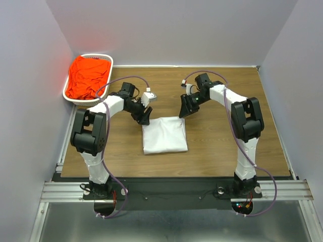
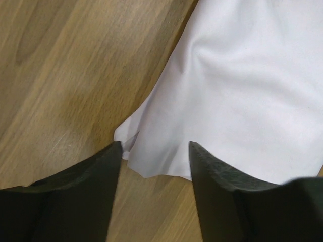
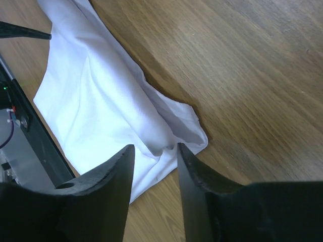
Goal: Fold and stack the t-shirts
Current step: Fold the tshirt
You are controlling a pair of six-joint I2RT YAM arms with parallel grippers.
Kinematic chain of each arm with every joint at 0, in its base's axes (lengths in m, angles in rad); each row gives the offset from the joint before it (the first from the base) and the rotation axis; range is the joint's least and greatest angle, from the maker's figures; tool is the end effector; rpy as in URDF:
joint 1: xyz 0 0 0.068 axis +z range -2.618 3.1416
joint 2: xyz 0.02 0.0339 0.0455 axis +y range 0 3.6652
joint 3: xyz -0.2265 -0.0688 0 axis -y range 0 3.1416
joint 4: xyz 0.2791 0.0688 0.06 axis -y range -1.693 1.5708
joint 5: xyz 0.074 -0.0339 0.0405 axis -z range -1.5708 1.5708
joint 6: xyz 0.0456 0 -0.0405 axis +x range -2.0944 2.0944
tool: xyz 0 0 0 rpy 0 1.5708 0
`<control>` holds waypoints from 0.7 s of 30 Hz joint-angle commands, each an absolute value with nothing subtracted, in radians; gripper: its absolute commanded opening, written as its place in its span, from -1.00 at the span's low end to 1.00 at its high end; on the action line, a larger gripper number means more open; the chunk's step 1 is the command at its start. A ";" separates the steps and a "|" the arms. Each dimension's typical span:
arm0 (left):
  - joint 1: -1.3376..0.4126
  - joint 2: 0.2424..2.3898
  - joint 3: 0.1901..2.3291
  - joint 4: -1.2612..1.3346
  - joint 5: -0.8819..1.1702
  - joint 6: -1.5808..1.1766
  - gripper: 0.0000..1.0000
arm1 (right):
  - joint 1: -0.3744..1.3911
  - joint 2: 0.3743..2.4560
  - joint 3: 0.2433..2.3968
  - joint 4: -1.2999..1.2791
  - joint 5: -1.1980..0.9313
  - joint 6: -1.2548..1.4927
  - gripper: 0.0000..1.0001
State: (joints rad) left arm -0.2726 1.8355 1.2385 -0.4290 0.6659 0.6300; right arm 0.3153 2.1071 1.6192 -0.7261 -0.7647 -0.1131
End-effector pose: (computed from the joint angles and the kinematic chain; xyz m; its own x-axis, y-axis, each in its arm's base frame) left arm 0.3784 -0.1350 0.1309 -0.3592 0.5814 -0.7300 0.9055 0.4066 -0.1216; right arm 0.4159 0.1689 0.1302 -0.8339 -0.3577 -0.4203 -0.5513 0.5743 0.6052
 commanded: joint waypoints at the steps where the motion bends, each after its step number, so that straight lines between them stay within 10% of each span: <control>1: -0.261 1.841 1.281 -0.476 0.698 0.663 0.18 | 0.324 2.132 1.606 -0.719 -0.793 -0.130 -0.18; 5: -0.261 1.841 1.307 -0.506 0.732 0.676 -0.36 | 0.324 2.128 1.611 -0.716 -0.776 -0.135 -0.99; 9: -0.261 1.830 1.350 -0.509 0.752 0.669 -0.93 | 0.311 2.114 1.618 -0.716 -0.712 -0.149 -0.99; 21: -0.256 2.023 1.427 -0.430 0.670 0.609 -1.00 | 0.301 2.207 1.690 -0.696 -0.514 -0.172 -0.99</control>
State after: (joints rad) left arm -0.2661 1.9781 1.3766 -0.4507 0.6903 0.6407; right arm 0.3073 2.1696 1.6501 -0.7242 -0.6186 -0.1436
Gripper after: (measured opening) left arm 0.044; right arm 0.019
